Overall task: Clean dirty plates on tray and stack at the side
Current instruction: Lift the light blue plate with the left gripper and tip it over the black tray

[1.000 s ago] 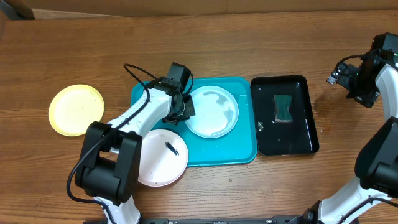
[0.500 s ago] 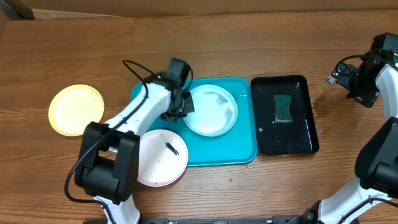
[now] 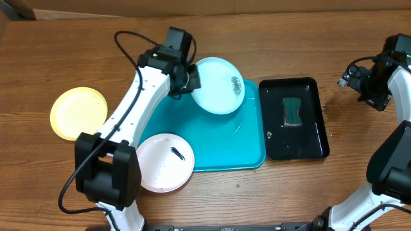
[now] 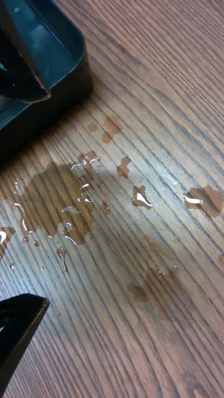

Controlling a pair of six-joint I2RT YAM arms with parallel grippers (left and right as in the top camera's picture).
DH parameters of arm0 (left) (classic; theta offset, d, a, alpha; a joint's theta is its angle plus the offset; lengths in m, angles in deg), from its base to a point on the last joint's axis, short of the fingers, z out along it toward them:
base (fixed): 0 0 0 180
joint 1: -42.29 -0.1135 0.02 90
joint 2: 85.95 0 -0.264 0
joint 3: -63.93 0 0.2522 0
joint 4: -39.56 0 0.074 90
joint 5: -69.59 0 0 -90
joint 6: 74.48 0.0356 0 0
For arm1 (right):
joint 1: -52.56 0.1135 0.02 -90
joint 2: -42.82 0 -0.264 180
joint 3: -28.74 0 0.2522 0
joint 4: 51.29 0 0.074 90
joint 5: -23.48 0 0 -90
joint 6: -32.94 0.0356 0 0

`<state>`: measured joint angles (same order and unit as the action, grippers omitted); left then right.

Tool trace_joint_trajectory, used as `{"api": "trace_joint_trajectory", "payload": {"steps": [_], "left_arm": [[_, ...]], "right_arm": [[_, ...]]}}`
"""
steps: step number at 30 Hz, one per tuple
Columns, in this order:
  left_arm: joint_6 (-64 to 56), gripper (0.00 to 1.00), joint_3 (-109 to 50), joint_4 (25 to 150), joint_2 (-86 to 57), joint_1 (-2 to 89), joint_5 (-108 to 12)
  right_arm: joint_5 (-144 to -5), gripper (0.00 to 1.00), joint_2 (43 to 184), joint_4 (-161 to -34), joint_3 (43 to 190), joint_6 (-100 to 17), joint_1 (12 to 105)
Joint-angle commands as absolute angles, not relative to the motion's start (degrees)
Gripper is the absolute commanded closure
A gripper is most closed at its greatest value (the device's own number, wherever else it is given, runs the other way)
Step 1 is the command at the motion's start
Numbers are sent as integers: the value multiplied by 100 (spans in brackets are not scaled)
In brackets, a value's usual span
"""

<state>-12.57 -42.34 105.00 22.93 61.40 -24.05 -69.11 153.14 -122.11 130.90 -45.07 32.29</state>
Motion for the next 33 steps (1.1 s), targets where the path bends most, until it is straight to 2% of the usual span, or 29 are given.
{"api": "trace_joint_trajectory", "payload": {"steps": [1,8,13,17,27,30,33], "left_arm": [[-1128,96,-4571,10424,2300,6396,-2492],[-1126,96,-4637,9873,2302,7191,-2322],[-1019,96,-4639,9569,2302,7972,-1336],[-750,96,-4639,9379,2302,8669,-51],[590,96,-4639,8756,2302,10474,4082],[1149,96,-4639,8315,2302,10828,4843],[1761,96,-4639,7995,2302,11053,5055]], "right_arm": [[-6919,0,15266,-12195,13247,-4481,3220],[-6919,0,15266,-12193,13247,-4479,3220],[-6919,0,15266,-12193,13247,-4481,3220],[-6919,0,15266,-12193,13247,-4481,3220],[-6919,0,15266,-12193,13247,-4481,3220],[-6919,0,15266,-12193,13247,-4481,3220],[-6919,0,15266,-12193,13247,-4481,3220]]}}
